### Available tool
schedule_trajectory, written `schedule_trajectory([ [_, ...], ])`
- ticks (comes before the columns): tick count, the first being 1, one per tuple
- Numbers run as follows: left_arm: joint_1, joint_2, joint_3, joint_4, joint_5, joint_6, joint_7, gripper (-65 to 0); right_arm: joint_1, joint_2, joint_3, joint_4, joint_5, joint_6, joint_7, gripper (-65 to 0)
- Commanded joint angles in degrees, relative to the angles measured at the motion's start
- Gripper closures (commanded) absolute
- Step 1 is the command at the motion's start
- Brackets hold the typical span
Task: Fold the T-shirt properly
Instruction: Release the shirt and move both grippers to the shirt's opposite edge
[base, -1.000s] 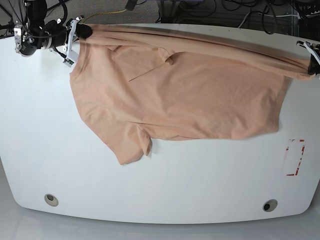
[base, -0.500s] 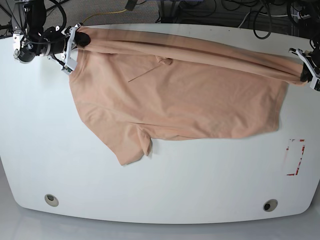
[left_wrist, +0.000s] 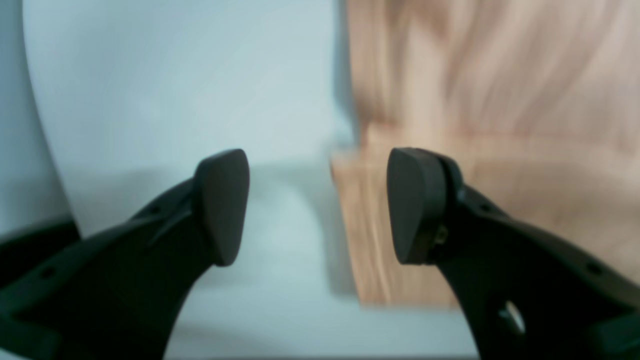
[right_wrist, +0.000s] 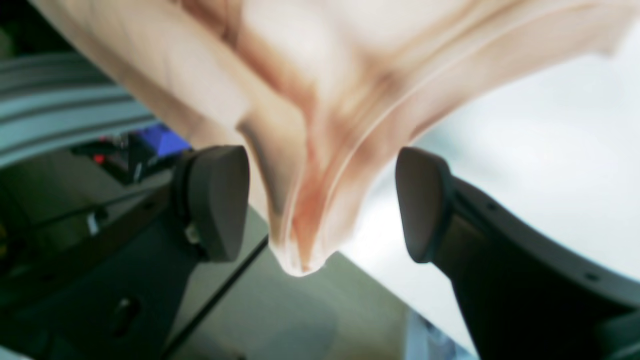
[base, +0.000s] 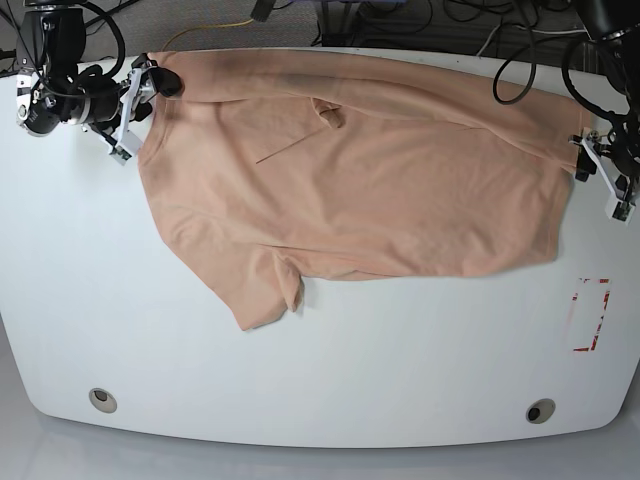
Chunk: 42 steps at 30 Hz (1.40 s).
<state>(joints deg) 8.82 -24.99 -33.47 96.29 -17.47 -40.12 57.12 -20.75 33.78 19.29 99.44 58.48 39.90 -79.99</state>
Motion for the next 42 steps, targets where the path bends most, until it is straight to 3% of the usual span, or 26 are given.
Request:
schedule_trajectory([
  [1, -0.07, -1.25, -0.24, 1.07, -0.50, 0.12, -0.64, -39.2, 0.23, 0.99, 3.79, 0.91, 0.47, 0.10, -0.01, -43.8],
  [6, 0.28, -0.72, 1.96, 2.74, -0.50, 0.12, -0.64, -39.0, 0.40, -2.18, 11.17, 1.00, 0.55, 0.10, -0.01, -43.8],
  [12, 3.44, 4.11, 2.75, 5.73, -0.06, 0.12, -0.90, -39.0, 0.75, -9.82, 21.81, 0.65, 0.12, 0.10, -0.01, -43.8],
  [18, 3.71, 8.77, 2.57, 4.94, 8.20, 0.12, -1.17, -39.0, 3.21, -15.80, 25.77, 0.56, 0.03, 0.10, -0.01, -43.8],
  [24, 3.97, 10.71, 2.48, 4.32, 12.33, 0.12, -3.89, -39.0, 8.49, -16.07, 23.66, -0.49, 0.03, 0.10, 2.93, -43.8],
  [29, 5.20, 10.71, 2.40, 0.90, 12.77, 0.12, -3.72, -39.0, 16.05, -16.59, 23.48, -8.67, -0.76, 0.10, 3.11, -43.8],
  [42, 10.57, 10.71, 2.48, 3.71, 12.33, 0.12, -3.72, -39.0, 35.13, -15.27, 23.22, -29.42, -19.84, 0.10, 8.56, -43.8],
])
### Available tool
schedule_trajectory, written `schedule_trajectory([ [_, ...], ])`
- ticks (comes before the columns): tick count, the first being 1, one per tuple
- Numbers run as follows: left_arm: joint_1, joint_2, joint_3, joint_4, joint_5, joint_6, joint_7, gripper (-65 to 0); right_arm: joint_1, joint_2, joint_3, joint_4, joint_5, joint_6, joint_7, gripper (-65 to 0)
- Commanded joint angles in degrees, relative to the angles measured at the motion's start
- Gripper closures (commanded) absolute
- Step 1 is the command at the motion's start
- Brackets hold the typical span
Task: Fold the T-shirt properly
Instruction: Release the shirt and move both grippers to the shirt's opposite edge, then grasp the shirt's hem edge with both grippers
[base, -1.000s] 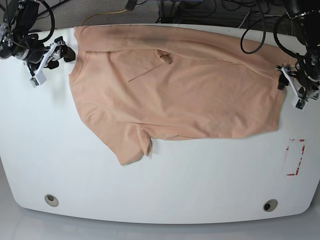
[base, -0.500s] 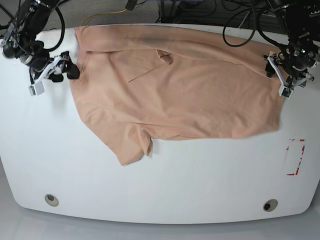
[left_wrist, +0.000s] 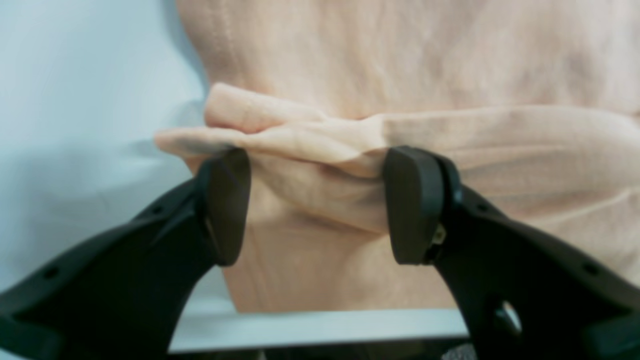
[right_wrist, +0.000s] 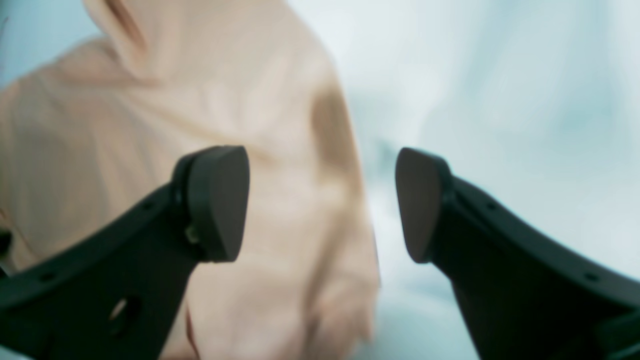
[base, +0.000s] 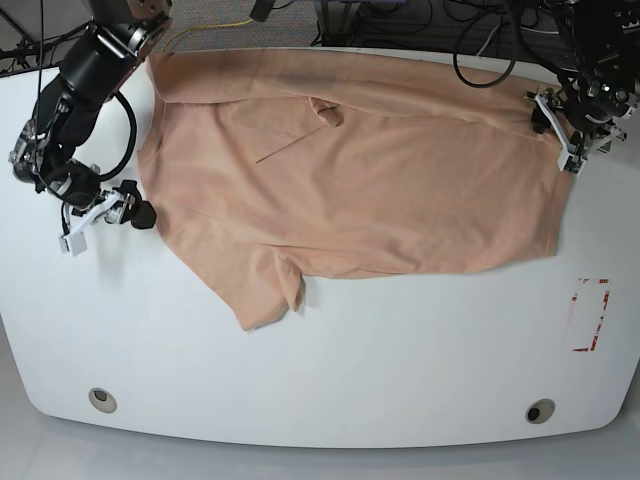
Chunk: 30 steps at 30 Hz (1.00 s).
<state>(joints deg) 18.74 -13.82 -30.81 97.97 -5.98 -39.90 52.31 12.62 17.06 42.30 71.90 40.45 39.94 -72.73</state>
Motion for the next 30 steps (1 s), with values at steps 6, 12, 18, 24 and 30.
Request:
schedule_trajectory([
  [6, 1.87, -0.72, 0.08, 4.75, 1.10, -0.10, 1.18, -39.0, 9.14, 1.45, -4.02, -12.95, -12.27, 0.06, 7.01, -43.8],
  [12, 1.79, -0.72, -0.53, 8.71, 0.84, -0.10, 1.18, -39.0, 10.54, 1.27, -7.71, -19.28, -13.33, 0.06, 12.55, -43.8],
  [18, -2.35, -0.72, -2.73, 11.17, 0.66, -0.10, 1.18, -39.0, 10.63, -2.60, -7.97, -19.28, -13.59, 0.06, 12.55, -43.8],
  [24, -9.56, -0.46, -3.70, 10.82, 1.19, -0.10, 1.18, -39.0, 11.07, -4.44, -8.68, -19.37, -13.85, 0.06, 12.64, -43.6],
  [30, -19.31, -0.46, -3.61, 4.05, 1.19, -0.10, 1.18, -39.4, 11.25, -5.06, -9.64, -19.37, -13.76, 0.06, 12.73, -33.5],
])
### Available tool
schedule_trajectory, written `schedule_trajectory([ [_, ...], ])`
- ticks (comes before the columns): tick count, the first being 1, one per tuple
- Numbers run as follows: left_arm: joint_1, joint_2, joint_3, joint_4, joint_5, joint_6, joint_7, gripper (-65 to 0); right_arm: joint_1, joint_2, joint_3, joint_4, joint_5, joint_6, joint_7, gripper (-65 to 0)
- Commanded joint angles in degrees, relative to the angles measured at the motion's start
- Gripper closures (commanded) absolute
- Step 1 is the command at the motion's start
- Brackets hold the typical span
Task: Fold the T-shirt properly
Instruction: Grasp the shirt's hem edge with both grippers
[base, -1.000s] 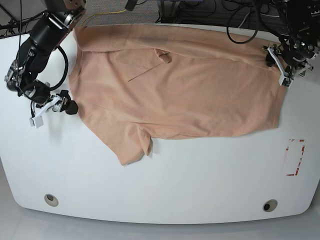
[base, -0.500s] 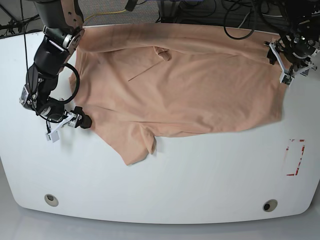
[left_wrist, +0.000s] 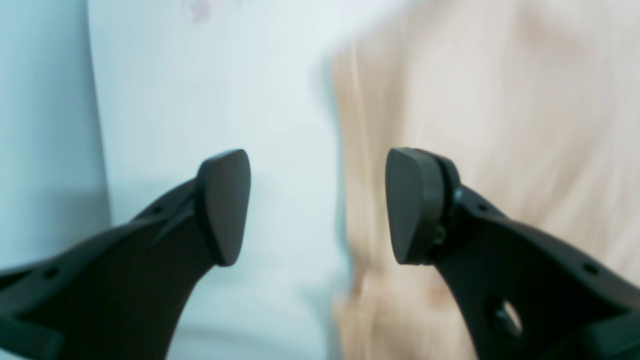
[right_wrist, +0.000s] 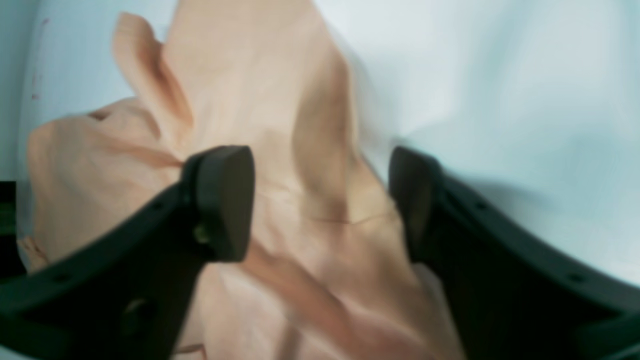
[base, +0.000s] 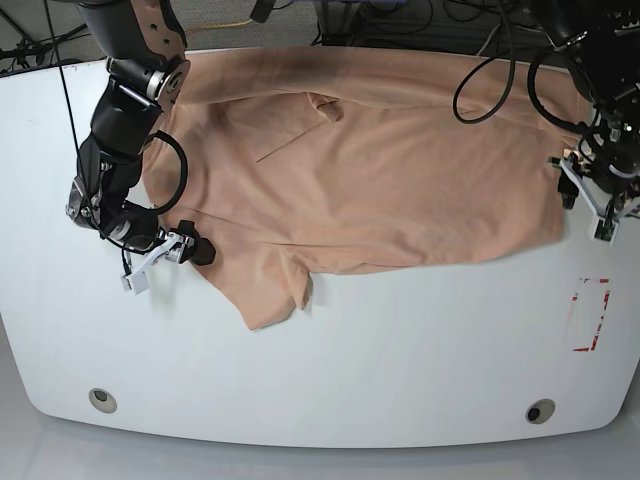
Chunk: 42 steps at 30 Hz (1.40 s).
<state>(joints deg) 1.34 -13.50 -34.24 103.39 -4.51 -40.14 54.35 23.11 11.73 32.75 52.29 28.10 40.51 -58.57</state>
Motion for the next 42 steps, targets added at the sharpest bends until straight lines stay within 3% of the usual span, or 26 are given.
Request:
schedule_trajectory([
  [1, -3.23, -0.79, -0.18, -2.78, -0.28, 0.14, -0.85, -39.6, 0.75, 0.36, -0.09, 0.23, -1.42, -0.51, -1.43, -30.4],
  [9, -15.72, -0.79, -0.18, -21.59, -0.28, 0.36, -1.12, -39.7, 0.84, 0.45, -0.27, 0.32, -1.42, -0.51, -1.43, 0.0],
  [16, -21.61, -0.88, -0.18, -33.28, -0.28, 3.79, -2.61, -39.9, 0.84, 0.19, -0.27, 0.32, -1.42, -0.51, -1.52, 0.0],
  [22, -22.75, -0.96, -0.09, -38.12, -0.28, 3.96, -5.78, -47.2, 0.75, 0.19, -0.27, 0.32, -1.15, -0.51, -1.52, 0.0],
  [27, -22.66, -1.14, -0.09, -40.67, -0.28, 4.05, -6.83, -47.6, 0.67, 0.45, -0.27, 0.32, -1.06, -0.51, -1.52, 0.0],
  [39, -22.40, -2.20, -0.09, -45.42, -0.28, 3.79, -6.92, -46.9, 0.67, 0.36, -0.27, 0.32, -1.15, -0.51, -1.52, 0.0],
  [42, -22.49, -2.02, -0.09, -45.94, -0.37, 3.79, -7.01, -39.2, 0.67, 0.36, -0.27, 0.32, -1.06, -0.51, -1.52, 0.0],
])
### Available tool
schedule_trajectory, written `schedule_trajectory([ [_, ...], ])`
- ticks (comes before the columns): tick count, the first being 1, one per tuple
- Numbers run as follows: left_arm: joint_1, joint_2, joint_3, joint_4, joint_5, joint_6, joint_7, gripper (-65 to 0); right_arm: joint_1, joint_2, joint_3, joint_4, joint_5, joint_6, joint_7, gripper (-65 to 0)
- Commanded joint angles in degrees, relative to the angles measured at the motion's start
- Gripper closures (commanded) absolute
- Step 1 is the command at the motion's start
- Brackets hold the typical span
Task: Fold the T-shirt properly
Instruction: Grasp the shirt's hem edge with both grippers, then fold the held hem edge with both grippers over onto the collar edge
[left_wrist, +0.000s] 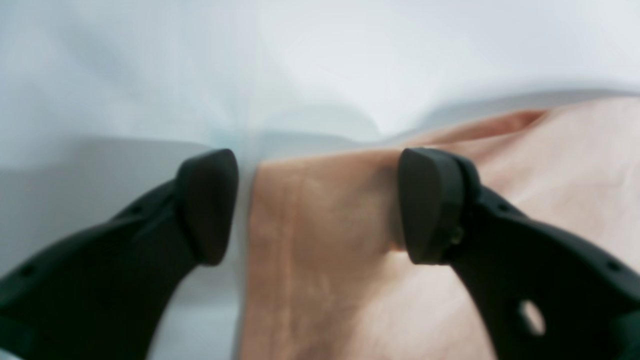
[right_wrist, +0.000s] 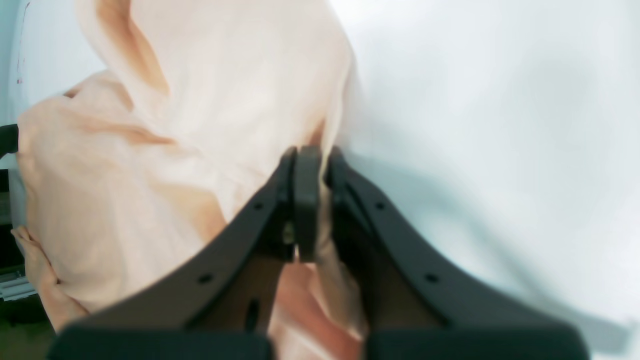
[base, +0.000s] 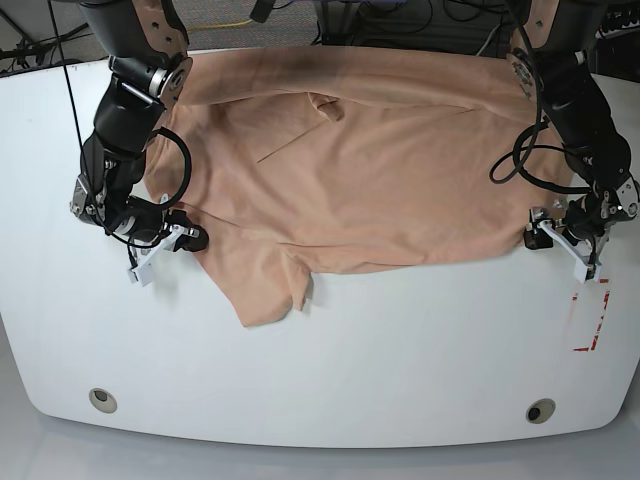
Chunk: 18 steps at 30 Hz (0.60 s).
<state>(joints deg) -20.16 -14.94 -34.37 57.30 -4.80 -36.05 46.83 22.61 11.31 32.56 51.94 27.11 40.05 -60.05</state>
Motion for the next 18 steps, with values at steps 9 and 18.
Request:
schedule_trajectory([
  [9, -0.89, 0.30, -0.31, 0.77, -0.52, -0.47, -5.64, 0.0, 2.31, 1.13, -0.07, 2.87, -0.34, -0.05, -0.21, 0.0],
  [18, 2.45, 2.59, -0.31, 15.01, -0.61, -0.65, -5.47, 0.0, 0.82, 1.13, -0.07, 17.64, -0.43, -0.05, -6.98, 0.0],
])
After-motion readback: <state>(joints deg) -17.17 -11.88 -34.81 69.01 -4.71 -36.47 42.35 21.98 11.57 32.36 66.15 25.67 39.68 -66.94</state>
